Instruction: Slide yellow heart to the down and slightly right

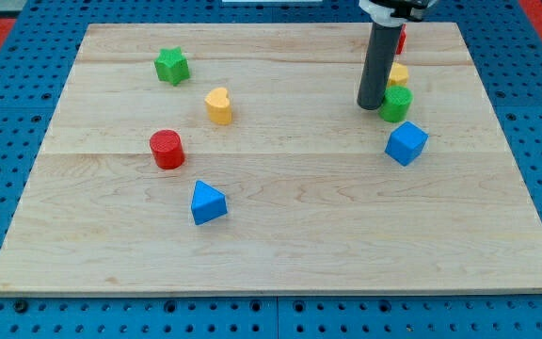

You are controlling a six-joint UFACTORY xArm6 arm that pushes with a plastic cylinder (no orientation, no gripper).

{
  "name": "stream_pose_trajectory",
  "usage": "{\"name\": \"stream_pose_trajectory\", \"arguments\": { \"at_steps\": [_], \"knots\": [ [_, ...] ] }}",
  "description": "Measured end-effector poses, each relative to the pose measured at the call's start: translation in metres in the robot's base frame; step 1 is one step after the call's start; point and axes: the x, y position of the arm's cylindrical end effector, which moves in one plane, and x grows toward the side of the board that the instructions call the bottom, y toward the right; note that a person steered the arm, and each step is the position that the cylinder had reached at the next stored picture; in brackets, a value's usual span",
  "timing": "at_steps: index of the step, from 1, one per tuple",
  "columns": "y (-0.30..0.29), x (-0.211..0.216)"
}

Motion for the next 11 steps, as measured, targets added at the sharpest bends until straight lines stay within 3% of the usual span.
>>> {"name": "stream_pose_trajectory", "arguments": {
  "at_steps": [2, 3, 4, 5, 7, 8, 9, 11],
  "knots": [
    [-0.107, -0.001],
    [-0.175, -0.021],
    [-0.215, -0.038],
    [-0.232, -0.018],
    [-0.151, 0.013],
    [-0.207, 0.026],
    [-0.198, 0.055],
    [-0.084, 0.055]
  ]
}}
